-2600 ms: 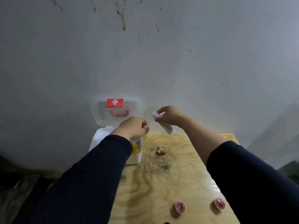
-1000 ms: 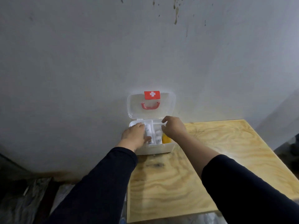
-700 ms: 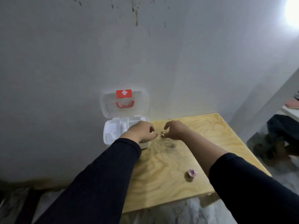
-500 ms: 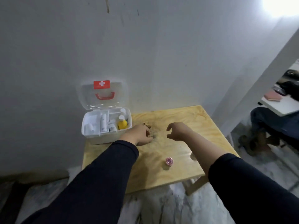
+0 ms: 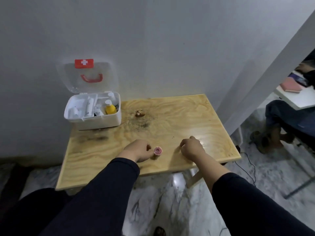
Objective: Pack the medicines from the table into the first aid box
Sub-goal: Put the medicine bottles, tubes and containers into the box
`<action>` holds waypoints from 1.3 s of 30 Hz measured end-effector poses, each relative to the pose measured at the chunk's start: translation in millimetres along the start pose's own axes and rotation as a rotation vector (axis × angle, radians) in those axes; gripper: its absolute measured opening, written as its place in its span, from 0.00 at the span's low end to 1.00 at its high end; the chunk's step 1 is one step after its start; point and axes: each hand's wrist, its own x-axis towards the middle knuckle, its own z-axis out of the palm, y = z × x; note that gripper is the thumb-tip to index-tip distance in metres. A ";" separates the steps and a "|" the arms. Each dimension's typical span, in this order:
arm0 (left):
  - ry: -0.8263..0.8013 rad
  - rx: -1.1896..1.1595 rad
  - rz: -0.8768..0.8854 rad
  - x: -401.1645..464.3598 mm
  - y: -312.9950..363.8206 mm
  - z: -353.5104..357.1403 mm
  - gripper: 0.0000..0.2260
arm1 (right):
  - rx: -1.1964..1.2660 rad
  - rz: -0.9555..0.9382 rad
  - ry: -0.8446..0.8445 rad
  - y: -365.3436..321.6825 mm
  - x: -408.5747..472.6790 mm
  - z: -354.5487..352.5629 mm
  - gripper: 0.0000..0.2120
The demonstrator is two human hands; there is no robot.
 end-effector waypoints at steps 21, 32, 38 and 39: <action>0.106 -0.046 -0.116 -35.9 -38.2 -26.0 0.19 | -0.045 -0.437 -0.082 -104.3 -16.7 0.2 0.13; 0.352 -0.077 -0.167 -44.3 -112.4 -137.6 0.15 | 0.121 -0.661 0.000 -249.0 3.7 -67.9 0.13; 0.482 -0.040 -0.237 -39.8 -178.3 -171.0 0.17 | 0.078 -0.705 0.072 -342.2 24.4 -61.6 0.13; 0.497 -0.056 -0.241 -36.5 -188.4 -174.1 0.19 | 0.063 -0.700 0.078 -355.4 29.8 -56.2 0.13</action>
